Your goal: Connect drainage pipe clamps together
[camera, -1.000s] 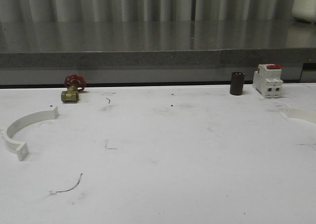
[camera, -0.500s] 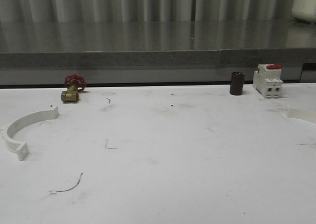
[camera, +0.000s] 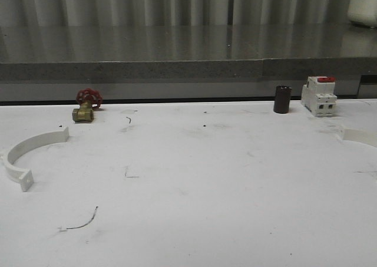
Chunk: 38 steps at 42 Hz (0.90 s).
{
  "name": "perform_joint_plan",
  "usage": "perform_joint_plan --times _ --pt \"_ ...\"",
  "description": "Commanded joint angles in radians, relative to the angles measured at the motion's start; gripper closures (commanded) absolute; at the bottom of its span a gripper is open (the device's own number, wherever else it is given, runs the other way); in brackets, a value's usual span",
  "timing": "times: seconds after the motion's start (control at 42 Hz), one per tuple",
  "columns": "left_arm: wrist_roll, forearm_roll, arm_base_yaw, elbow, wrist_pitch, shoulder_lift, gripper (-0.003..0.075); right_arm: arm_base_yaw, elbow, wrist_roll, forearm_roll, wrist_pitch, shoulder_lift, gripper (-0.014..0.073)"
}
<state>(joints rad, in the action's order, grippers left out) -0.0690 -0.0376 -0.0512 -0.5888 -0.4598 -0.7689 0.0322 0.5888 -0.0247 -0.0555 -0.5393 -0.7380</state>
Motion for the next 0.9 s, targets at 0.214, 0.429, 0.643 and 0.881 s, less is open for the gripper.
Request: perform_joint_plan --times 0.214,0.429,0.643,0.881 --pt "0.003 -0.014 0.002 -0.182 -0.084 -0.163 0.0270 -0.004 0.032 0.011 0.006 0.058 -0.004 0.0124" --pt "0.003 -0.014 0.002 -0.340 -0.204 -0.410 0.0274 -0.004 0.032 0.011 0.006 0.058 -0.004 0.0124" --pt "0.003 -0.014 -0.004 -0.480 -0.258 -0.639 0.0283 -0.004 0.032 0.011 0.006 0.058 -0.004 0.0124" --pt "0.003 -0.014 -0.059 -0.571 -0.263 -0.830 0.0283 -0.004 0.032 0.011 0.006 0.058 -0.004 0.0124"
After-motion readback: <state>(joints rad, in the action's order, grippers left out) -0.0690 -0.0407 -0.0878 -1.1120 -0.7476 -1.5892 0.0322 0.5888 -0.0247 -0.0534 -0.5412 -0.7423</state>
